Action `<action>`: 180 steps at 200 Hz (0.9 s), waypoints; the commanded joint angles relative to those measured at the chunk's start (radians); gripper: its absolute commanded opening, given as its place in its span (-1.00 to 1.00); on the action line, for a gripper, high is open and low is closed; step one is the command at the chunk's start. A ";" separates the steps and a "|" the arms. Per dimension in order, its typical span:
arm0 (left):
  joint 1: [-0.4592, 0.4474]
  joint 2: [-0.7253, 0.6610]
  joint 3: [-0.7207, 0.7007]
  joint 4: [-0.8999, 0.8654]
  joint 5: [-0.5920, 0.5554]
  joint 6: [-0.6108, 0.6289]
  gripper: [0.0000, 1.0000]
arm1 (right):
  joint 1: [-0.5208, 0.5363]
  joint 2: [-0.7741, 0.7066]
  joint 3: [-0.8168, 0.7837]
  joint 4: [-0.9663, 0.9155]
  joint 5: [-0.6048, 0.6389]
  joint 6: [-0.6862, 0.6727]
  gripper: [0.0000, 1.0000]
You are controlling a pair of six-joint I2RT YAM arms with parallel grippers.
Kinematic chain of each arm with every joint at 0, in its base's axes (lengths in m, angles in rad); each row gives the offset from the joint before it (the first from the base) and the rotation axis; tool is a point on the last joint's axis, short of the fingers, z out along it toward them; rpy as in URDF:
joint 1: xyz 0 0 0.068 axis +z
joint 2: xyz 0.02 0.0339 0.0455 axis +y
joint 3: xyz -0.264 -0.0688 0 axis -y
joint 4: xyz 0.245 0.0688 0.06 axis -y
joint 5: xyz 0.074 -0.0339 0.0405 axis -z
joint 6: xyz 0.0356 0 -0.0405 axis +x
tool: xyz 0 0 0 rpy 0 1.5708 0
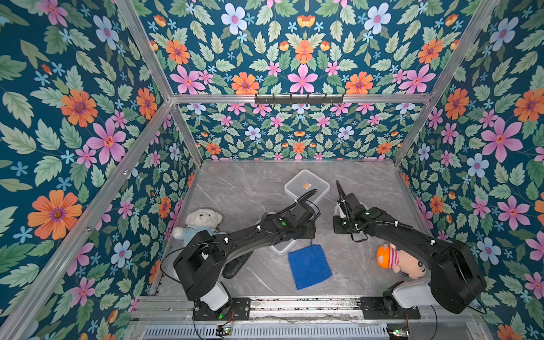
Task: Wipe the insides of the lunch boxes
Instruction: Move the lunch box to the center of the board.
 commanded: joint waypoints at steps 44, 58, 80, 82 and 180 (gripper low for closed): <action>-0.027 -0.099 -0.128 0.009 0.016 -0.102 0.11 | -0.129 0.045 0.060 0.038 -0.037 -0.049 -0.54; -0.044 -0.135 -0.158 0.003 0.020 -0.121 0.12 | -0.129 0.058 0.059 0.045 -0.048 -0.046 -0.54; -0.065 -0.160 -0.192 -0.038 0.003 -0.147 0.11 | -0.129 0.081 0.053 0.052 -0.065 -0.044 -0.54; -0.066 -0.162 -0.196 -0.040 0.000 -0.149 0.11 | -0.129 0.082 0.053 0.053 -0.067 -0.044 -0.54; 0.147 -0.138 -0.181 -0.154 -0.154 0.067 0.13 | -0.129 0.110 0.056 0.087 -0.113 -0.050 -0.50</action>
